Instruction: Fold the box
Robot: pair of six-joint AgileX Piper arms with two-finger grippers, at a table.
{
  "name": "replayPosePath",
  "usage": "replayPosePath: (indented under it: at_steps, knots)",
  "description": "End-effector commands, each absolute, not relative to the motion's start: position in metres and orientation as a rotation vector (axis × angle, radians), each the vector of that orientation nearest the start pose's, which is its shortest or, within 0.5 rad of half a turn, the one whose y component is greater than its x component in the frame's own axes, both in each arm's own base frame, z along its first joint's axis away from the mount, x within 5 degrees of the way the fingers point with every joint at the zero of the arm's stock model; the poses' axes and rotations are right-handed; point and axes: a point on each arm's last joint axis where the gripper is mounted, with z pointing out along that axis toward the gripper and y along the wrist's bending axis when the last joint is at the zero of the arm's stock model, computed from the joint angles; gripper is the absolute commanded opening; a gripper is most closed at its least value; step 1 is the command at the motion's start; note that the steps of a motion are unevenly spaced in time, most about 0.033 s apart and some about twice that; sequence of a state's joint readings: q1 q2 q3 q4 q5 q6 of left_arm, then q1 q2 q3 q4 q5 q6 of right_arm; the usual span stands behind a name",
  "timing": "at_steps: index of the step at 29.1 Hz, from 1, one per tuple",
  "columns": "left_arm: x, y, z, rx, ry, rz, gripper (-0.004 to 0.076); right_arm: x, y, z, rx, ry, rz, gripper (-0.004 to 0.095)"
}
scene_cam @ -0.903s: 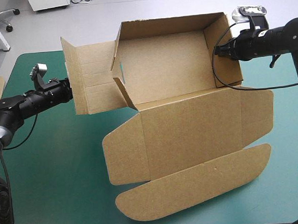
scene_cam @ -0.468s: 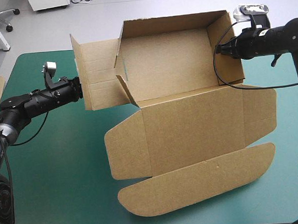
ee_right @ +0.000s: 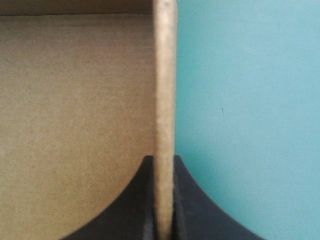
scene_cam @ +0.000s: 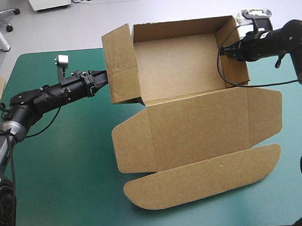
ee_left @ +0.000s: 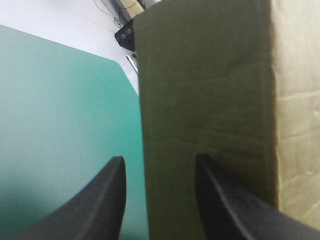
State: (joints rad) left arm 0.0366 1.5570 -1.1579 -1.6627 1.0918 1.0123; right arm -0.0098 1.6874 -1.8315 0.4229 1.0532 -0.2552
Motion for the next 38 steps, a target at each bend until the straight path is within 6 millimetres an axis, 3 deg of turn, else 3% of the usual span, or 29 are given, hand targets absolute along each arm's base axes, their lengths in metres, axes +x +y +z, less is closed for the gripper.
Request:
replayPosePath:
  at_steps: [1,8,16,22,26,35,38]
  knots:
    - [0.319,-0.078,0.388,0.214,1.686,-1.465,0.0333,0.361,0.029,0.447,-0.165,2.181,0.435,-0.0034]
    - [0.319,-0.091,0.418,0.287,1.620,-1.429,0.0336,0.361,0.029,0.447,-0.160,2.182,0.435,-0.0034]
    - [0.315,-0.095,0.421,0.307,1.621,-1.468,0.0340,0.361,0.029,0.447,-0.153,2.183,0.438,-0.0033]
    - [0.311,-0.097,0.420,0.358,1.668,-1.495,0.0395,0.361,0.029,0.447,-0.142,2.185,0.443,-0.0033]
    - [0.308,-0.103,0.431,0.406,1.697,-1.467,0.0398,0.361,0.029,0.447,-0.131,2.187,0.448,-0.0032]
    - [0.311,-0.129,0.453,0.450,1.890,-1.071,0.0398,0.359,0.029,0.445,-0.080,2.224,0.468,-0.0031]
    - [0.313,-0.136,0.457,0.445,1.916,-1.043,0.0398,0.358,0.032,0.442,-0.067,2.260,0.431,-0.0031]
